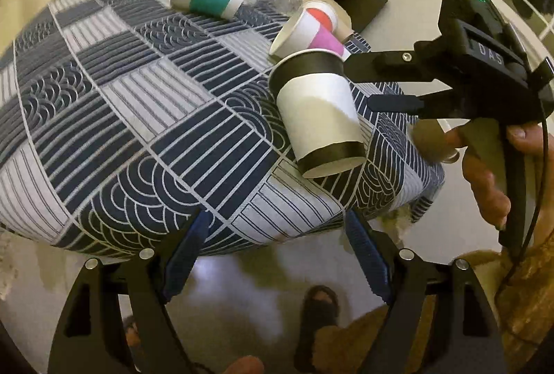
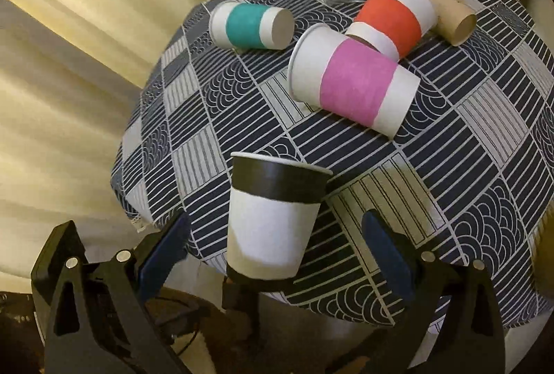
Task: Flip cup upright
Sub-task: 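Close the right tool on the cup while the left tool releases it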
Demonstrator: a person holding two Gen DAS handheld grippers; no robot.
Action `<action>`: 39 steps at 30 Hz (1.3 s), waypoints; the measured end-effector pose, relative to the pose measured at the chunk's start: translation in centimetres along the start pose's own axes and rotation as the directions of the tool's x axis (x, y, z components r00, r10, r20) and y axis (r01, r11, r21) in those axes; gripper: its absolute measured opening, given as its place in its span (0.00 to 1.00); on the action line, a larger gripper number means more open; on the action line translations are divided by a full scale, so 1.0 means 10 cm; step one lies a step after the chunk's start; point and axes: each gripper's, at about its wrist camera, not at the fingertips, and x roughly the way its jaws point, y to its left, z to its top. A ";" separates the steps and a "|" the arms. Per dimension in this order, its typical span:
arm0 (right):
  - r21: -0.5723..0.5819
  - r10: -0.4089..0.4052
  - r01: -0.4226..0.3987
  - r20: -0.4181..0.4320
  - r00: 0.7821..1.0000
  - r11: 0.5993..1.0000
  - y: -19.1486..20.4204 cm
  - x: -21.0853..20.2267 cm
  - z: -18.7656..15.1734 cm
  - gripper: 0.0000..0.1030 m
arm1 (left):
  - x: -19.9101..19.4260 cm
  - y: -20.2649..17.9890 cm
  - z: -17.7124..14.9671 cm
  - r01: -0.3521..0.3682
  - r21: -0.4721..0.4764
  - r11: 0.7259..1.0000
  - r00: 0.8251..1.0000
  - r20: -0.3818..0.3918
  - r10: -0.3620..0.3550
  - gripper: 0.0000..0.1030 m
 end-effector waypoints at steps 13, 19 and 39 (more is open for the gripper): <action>0.031 -0.044 0.046 -0.070 0.997 0.998 0.03 0.28 0.12 0.70 | -0.06 -0.04 -0.05 0.006 0.019 1.000 1.000 0.022 -0.006 0.77; 0.031 -0.033 0.035 -0.073 0.997 0.999 0.02 0.28 0.11 0.64 | -0.06 -0.02 -0.06 0.001 0.016 1.000 1.000 0.024 -0.001 0.77; -0.138 0.045 -0.024 0.155 0.987 0.990 0.13 -0.18 -0.17 0.64 | -0.14 0.03 0.01 -0.008 0.002 1.000 0.997 0.081 0.008 0.77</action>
